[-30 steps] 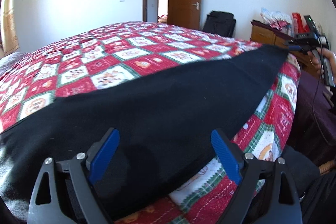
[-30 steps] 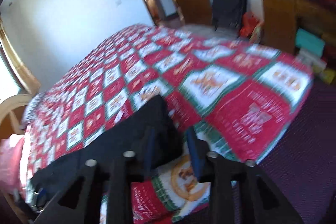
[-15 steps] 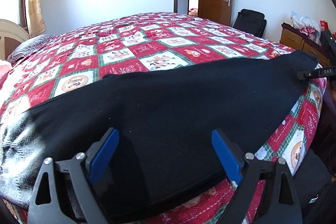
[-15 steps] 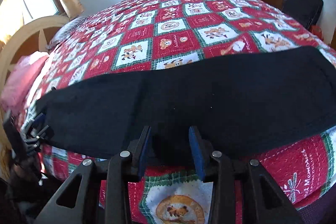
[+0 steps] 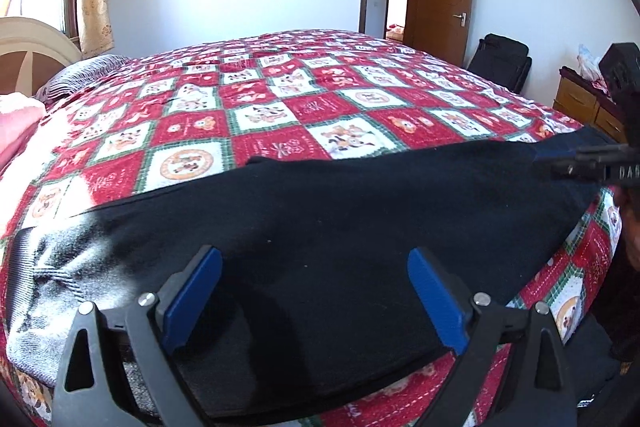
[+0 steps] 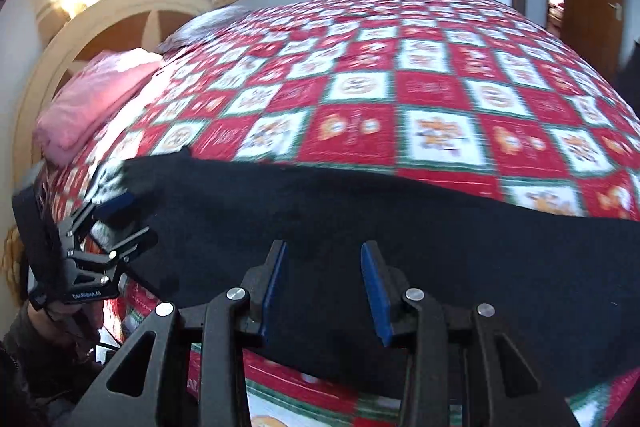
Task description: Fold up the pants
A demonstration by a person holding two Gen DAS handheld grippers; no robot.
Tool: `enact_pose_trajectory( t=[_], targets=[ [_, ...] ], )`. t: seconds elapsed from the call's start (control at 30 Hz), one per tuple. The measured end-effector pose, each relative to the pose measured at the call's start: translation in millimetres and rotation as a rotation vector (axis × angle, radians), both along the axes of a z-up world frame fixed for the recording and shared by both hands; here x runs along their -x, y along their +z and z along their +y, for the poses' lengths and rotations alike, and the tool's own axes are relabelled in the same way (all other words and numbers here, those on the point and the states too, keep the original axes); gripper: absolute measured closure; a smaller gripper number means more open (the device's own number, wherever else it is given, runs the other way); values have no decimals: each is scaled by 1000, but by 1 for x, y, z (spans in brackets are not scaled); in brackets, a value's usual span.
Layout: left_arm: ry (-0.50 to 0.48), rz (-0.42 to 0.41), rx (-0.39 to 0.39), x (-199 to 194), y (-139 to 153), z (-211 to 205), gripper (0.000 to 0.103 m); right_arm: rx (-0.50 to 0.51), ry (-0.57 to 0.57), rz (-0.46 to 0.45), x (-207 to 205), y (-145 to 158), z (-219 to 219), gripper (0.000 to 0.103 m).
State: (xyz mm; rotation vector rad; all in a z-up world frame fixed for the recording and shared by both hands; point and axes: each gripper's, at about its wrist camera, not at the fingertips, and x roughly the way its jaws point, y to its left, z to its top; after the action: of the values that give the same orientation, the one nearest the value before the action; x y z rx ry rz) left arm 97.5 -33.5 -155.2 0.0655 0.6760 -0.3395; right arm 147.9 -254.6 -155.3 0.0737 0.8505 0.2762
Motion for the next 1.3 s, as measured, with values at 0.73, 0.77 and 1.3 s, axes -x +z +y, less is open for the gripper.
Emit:
enact_pose_trajectory(
  t=[0.73, 0.77, 1.3],
  targets=[
    [194, -36, -42, -13, 9, 60, 1, -28, 21, 29, 3, -27, -3, 56],
    [228, -26, -48, -16, 7, 68, 1, -26, 11, 37, 2, -28, -6, 52],
    [360, 45, 41, -18, -12, 114, 0, -22, -296, -121, 53, 59, -166, 52]
  ],
)
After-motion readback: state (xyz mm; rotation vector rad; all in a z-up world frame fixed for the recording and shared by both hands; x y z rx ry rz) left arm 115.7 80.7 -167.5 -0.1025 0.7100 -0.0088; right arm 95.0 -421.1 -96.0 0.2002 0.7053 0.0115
